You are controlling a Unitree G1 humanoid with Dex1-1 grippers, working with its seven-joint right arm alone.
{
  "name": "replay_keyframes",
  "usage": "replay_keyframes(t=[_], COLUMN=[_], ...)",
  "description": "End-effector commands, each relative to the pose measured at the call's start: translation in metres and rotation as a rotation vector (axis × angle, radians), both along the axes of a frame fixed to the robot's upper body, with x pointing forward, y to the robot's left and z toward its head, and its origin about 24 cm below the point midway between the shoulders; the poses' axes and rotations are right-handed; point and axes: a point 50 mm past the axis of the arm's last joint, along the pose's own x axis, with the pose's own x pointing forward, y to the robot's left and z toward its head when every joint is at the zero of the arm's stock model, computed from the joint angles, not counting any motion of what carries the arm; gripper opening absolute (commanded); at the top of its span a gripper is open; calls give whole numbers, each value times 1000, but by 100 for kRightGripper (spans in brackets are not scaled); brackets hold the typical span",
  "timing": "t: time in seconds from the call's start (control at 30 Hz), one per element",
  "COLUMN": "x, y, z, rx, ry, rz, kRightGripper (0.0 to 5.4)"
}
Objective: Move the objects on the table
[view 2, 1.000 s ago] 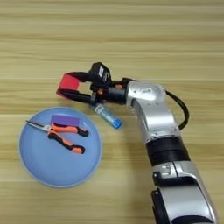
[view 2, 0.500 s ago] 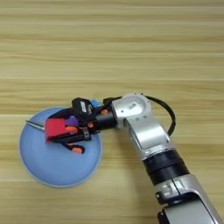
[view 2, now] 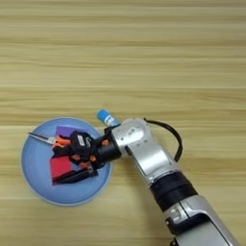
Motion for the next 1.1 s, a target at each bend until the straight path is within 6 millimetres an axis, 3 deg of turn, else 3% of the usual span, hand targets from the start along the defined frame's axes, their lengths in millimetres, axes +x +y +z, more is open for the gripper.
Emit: replay_keyframes(t=[0.03,0.1,0.3,0.67,1.03,1.1], x=[13,13,13,25,49,54], y=[2,2,2,-1,-41,-51], z=[13,12,16,58,106,110], rx=[-20,-21,2,217,432,447], ry=[-119,-119,-123,-117,-87,-93], rz=[-21,-18,-15,-103,-302,-348], kRightGripper=[224,224,298,418,538,538])
